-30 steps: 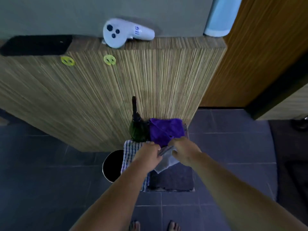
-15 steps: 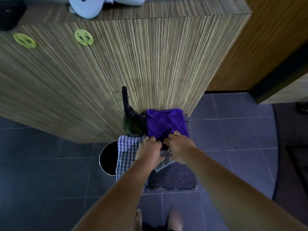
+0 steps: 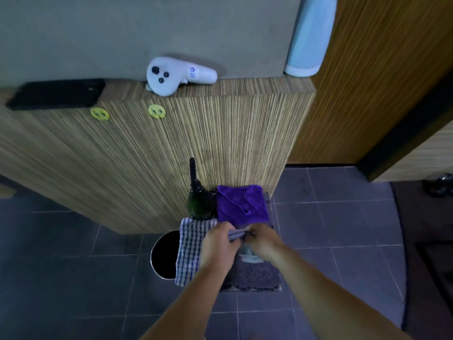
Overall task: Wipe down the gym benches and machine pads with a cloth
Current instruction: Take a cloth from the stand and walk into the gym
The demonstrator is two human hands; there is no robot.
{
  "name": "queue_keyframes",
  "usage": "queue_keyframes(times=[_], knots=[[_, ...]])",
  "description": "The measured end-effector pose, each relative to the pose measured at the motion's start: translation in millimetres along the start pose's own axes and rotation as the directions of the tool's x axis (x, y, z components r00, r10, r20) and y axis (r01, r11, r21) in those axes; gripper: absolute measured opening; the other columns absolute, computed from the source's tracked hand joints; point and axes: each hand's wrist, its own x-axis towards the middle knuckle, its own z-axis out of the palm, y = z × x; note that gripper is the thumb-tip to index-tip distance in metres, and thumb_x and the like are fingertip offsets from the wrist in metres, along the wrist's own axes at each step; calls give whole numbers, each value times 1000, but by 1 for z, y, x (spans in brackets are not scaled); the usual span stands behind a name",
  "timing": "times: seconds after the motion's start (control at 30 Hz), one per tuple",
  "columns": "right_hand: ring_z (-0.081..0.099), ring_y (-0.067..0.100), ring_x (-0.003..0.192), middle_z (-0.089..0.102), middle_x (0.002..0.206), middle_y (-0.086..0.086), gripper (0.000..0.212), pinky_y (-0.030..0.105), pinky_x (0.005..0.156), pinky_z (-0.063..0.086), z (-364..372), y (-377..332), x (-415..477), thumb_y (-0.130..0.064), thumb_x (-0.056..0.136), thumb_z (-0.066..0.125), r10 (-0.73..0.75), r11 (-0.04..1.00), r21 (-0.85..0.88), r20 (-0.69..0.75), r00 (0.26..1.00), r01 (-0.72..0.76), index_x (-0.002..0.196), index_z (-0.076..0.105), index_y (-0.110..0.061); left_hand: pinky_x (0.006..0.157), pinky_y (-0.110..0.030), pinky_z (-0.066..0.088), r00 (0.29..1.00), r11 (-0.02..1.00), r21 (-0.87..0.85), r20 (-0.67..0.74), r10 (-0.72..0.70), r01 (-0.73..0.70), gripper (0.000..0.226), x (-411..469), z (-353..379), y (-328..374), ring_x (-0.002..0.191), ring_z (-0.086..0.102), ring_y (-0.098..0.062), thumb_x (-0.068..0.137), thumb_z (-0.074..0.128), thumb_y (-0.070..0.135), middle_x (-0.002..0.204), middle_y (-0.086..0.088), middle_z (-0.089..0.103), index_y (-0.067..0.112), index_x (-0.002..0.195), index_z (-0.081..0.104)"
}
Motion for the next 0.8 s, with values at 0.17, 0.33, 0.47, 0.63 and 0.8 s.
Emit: queue_keyframes(times=[0.17,0.33,0.47,0.63,0.8], knots=[[71,32,88,74,94,15,37,47,78,58,7,-17,-30,-44,82,64,269,666,726,-23,963,-169,93,74,-10,74,-14,44,998,997,-52,-5,59,-59,28,-42,-10,24,91,61,-5,91,73,15,104,12,67,20,118,72],[73,22,73,75,71,2,33,36,68,60,-2,-18,-60,-51,75,82,249,839,541,-296,922,-53,73,78,-18,93,-23,47,945,956,57,176,275,-289,29,-58,-22,30,112,54,-10,90,70,24,117,12,66,22,118,73],[68,12,64,72,64,0,26,21,56,51,-25,-14,-92,-32,88,74,238,894,445,-377,895,-50,68,75,-15,103,-20,37,872,892,143,322,368,-429,47,-50,-42,32,124,44,-13,92,70,36,131,8,58,16,134,66],[54,8,58,55,58,-7,36,20,49,38,-51,6,-147,-26,94,69,252,906,423,-544,800,2,60,57,-23,107,-26,37,775,785,239,470,423,-572,57,-33,-55,57,129,40,-16,92,70,44,135,6,54,21,143,57],[48,9,54,48,50,-9,45,21,47,33,-84,46,-229,-17,96,61,324,900,435,-688,649,12,55,46,-27,112,-36,40,638,628,261,585,502,-733,61,-41,-33,140,138,37,-19,92,71,43,142,5,51,24,146,51]])
